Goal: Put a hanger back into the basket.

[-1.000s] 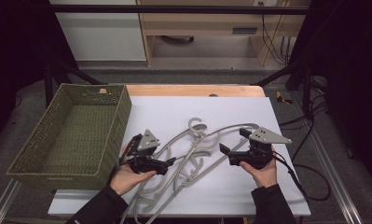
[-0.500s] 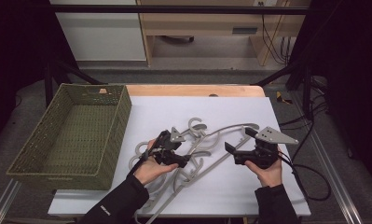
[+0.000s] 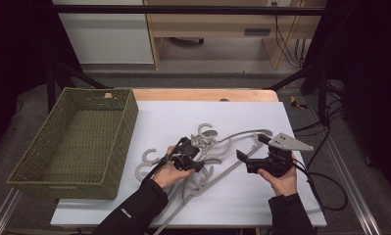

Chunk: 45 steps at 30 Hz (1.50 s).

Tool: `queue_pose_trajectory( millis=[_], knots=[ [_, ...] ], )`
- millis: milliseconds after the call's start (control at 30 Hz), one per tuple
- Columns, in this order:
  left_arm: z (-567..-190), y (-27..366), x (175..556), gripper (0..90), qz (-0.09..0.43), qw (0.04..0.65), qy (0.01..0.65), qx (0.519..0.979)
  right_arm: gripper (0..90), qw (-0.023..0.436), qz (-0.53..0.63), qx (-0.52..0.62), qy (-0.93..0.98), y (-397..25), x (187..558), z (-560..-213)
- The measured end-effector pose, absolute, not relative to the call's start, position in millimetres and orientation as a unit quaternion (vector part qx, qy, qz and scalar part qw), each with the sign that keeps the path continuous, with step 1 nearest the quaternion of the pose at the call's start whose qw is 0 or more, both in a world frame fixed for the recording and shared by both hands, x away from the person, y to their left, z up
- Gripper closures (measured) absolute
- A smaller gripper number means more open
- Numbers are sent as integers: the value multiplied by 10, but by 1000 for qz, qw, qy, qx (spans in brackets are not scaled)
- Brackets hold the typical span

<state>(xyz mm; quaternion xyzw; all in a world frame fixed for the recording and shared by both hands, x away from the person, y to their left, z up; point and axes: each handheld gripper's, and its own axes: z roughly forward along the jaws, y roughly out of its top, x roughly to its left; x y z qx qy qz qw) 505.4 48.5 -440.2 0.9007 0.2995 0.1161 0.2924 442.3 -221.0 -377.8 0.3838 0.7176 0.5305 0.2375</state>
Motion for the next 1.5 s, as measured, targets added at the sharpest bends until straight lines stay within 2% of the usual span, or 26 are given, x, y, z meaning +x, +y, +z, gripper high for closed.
queue_pose_trajectory(
  millis=[167, 367, 667, 1200, 1500],
  knots=[
    [-4457, 465, 5074, 603, 114, 274, 290, 910, 45, 237, 529, 383, 719, -2210, 4425, -3780],
    [-4432, 478, 5082, 725, 107, 286, 298, 905, 45, 236, 528, 384, 720, -2202, 4427, -3786],
    [-4402, 540, 5136, 751, 87, 292, 321, 897, 44, 236, 526, 382, 722, -2199, 4433, -3791],
    [-4226, 690, 5138, 815, 98, 301, 339, 886, 43, 236, 526, 381, 723, -2203, 4432, -3788],
    [-4059, 804, 5055, 818, 78, 351, 343, 868, 44, 238, 526, 377, 724, -2227, 4422, -3774]
  ],
)
